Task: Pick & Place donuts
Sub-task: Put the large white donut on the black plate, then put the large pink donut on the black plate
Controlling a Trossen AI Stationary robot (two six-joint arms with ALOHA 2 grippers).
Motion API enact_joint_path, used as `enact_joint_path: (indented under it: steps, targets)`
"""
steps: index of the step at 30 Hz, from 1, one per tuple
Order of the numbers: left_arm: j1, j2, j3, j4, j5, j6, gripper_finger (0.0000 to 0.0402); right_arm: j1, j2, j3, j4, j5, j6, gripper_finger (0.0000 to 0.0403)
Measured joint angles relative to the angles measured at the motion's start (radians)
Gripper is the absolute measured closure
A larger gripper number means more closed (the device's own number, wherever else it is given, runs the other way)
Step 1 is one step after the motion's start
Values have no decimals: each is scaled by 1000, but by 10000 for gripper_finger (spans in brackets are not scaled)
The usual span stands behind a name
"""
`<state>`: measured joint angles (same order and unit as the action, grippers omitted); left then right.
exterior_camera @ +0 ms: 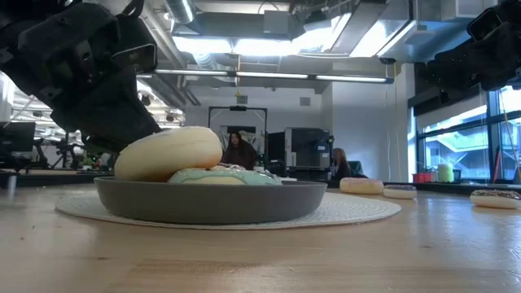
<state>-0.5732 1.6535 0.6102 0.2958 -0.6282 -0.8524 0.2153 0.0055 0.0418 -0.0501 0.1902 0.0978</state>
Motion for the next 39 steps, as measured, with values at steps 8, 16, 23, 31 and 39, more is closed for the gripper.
enact_joint_path:
  steps: [8,16,23,31,39]
  targets:
    - [0,0,0,-1,1,61,256,0,0,0,0,0,-1,215]
    - [0,-3,0,-10,104,31,249,0,0,0,0,0,-1,215]
    - [1,-5,10,-10,99,37,249,0,0,0,0,0,-1,215]
    - [1,-7,10,-68,72,-15,250,0,0,0,0,0,2,215]
    - [1,-88,10,-86,69,13,247,0,0,0,0,0,-1,215]
